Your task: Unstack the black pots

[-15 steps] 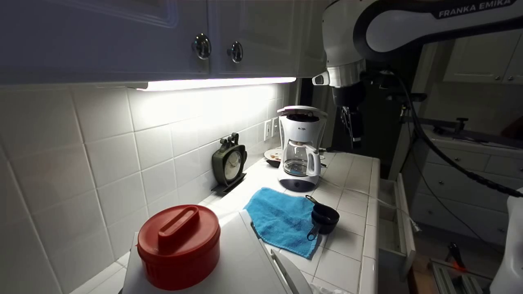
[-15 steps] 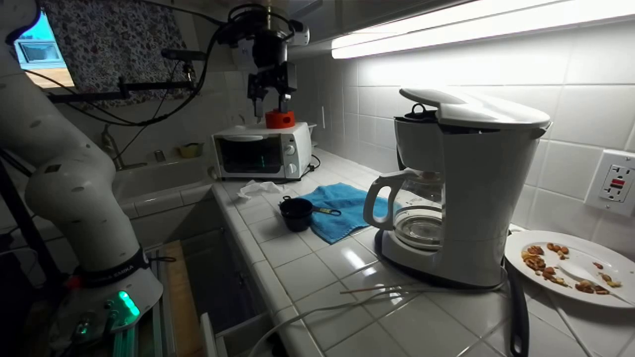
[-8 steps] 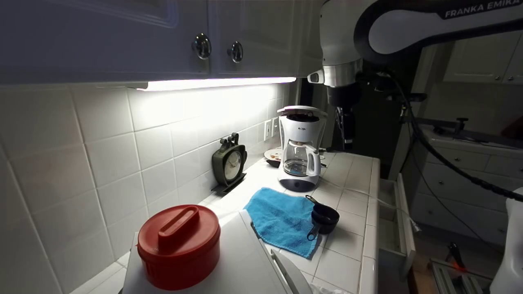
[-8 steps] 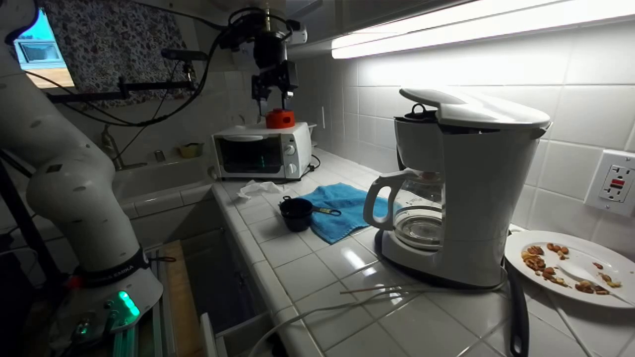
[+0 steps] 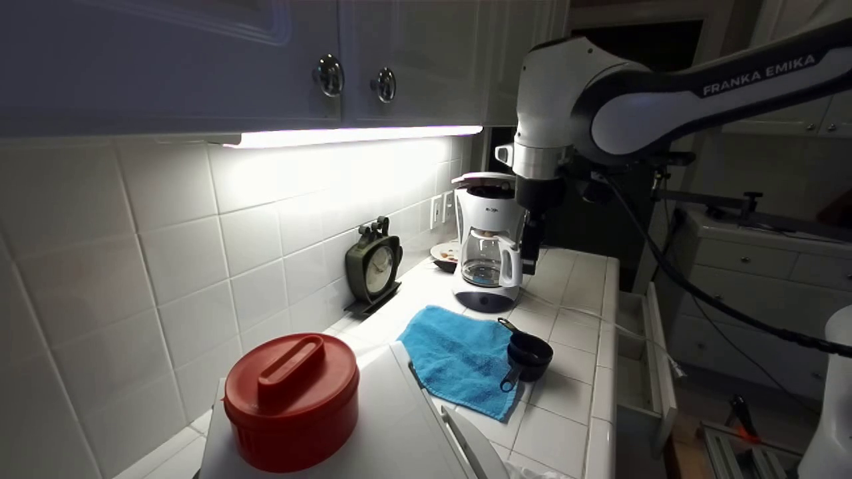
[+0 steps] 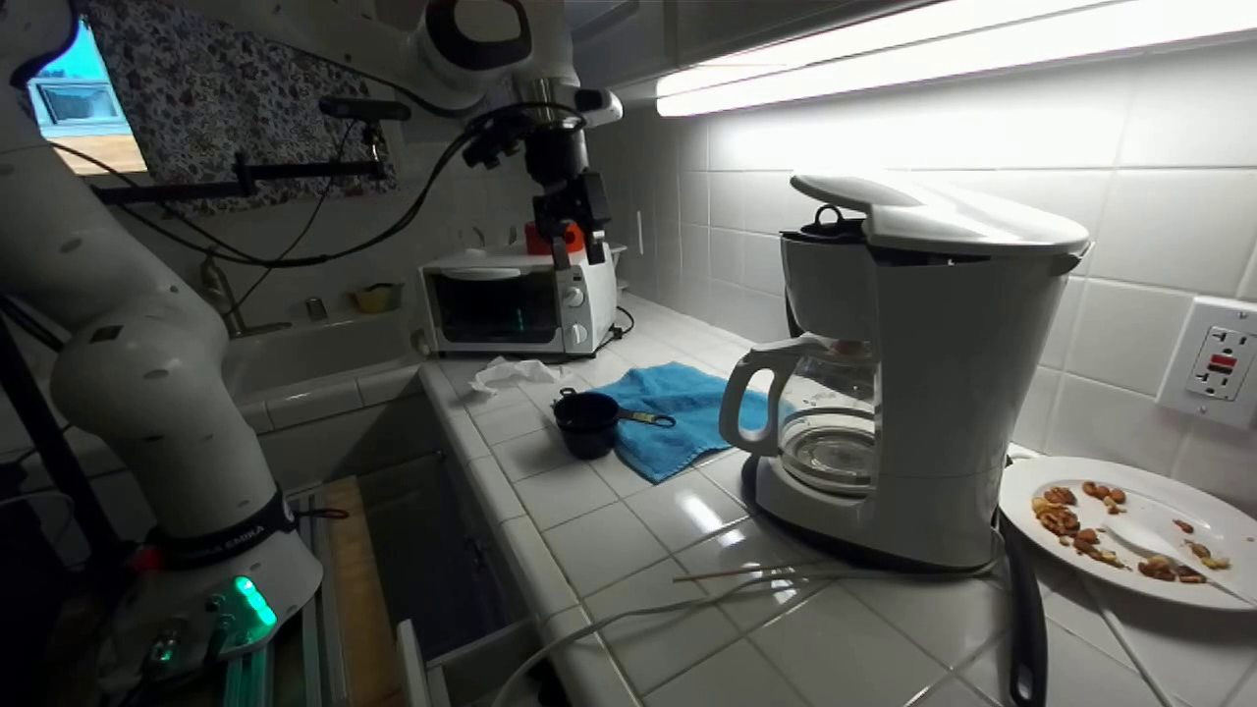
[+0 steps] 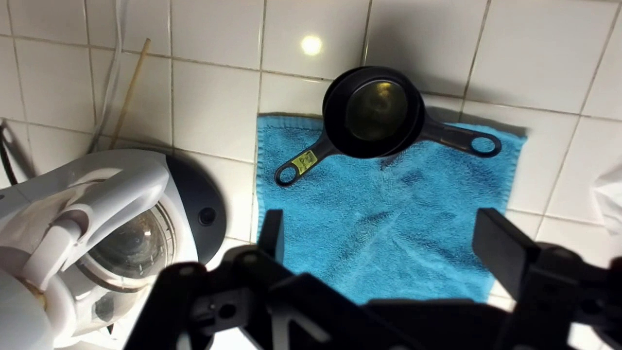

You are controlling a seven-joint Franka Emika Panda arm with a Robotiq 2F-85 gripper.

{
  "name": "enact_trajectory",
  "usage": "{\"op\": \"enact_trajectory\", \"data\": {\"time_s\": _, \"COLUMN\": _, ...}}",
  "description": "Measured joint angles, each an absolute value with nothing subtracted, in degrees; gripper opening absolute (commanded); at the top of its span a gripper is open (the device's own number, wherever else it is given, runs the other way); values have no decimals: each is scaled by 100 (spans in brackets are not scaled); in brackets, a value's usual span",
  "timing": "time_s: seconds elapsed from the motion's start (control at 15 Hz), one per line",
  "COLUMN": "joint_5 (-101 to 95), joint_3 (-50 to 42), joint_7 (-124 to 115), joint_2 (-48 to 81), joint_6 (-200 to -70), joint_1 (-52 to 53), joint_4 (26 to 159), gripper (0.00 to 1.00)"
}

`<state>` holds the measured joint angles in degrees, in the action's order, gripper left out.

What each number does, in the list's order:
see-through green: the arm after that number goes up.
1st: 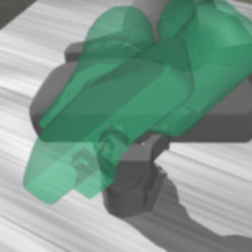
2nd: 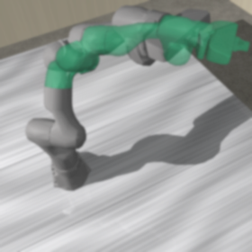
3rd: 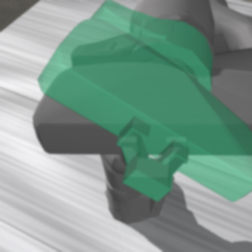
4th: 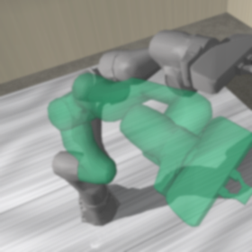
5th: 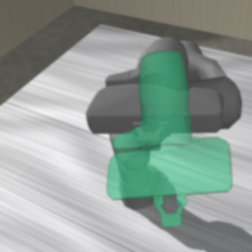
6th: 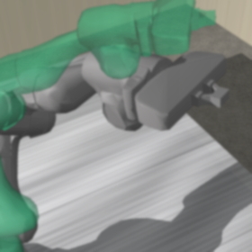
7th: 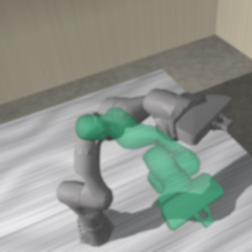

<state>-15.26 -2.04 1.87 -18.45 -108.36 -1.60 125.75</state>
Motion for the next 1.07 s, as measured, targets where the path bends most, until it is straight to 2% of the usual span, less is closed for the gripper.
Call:
{"op": "enact_trajectory", "data": {"time_s": 0.33, "joint_5": -1530, "joint_3": -385, "joint_7": 68, "joint_2": -1925, "joint_6": -12159, "joint_1": -291, "joint_4": 13271, "gripper": 100}}
{"op": "enact_trajectory", "data": {"time_s": 1.07, "joint_5": -1348, "joint_3": -471, "joint_7": -456, "joint_2": -1775, "joint_6": -12207, "joint_1": -506, "joint_4": 13328, "gripper": 100}}
